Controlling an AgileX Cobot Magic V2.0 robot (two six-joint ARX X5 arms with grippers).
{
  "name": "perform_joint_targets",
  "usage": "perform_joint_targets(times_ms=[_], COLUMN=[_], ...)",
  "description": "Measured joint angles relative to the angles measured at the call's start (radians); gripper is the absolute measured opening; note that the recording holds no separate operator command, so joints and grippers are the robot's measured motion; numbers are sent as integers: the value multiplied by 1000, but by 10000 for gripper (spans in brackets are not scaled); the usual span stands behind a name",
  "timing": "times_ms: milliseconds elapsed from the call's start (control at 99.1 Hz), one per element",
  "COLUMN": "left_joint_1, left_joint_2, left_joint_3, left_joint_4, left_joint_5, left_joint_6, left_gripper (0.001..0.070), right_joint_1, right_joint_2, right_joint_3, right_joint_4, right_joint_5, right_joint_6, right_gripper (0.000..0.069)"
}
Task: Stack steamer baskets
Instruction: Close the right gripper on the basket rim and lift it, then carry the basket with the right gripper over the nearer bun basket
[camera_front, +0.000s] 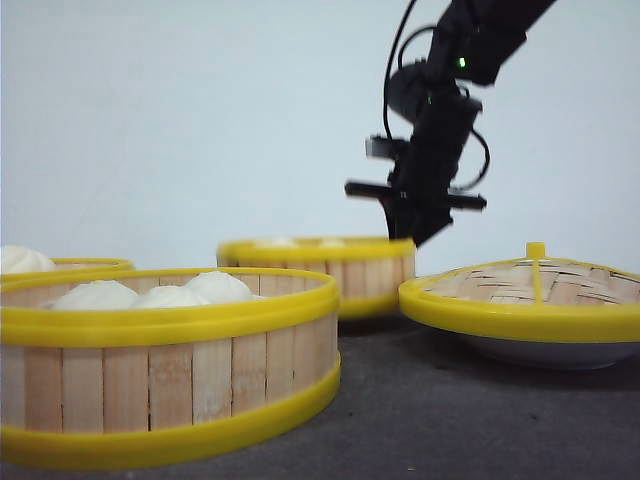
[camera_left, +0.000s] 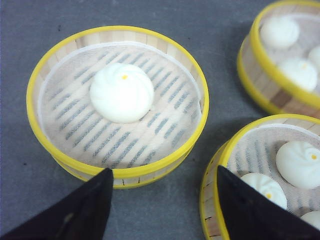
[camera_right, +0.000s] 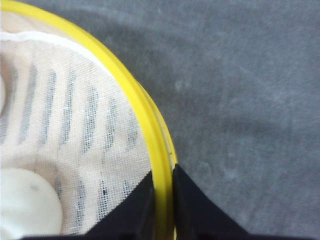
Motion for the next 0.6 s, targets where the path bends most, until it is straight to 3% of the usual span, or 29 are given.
perform_joint_targets(times_ms=[151,313,595], left_joint_1=[0,0,0], left_joint_2=[0,0,0], left_joint_3=[0,0,0], left_joint_4=[0,-1,-11], left_joint_5=[0,0,0], left_joint_6=[0,0,0], left_gripper=[395,395,395], right_joint_1=[3,26,103], right_joint_2=[0,0,-82], right_joint_3=[162,293,328], right_joint_4=[-152,-351,-526], right_joint_5=[0,0,3], right_joint_6=[75,90,81], right_gripper=[26,26,26])
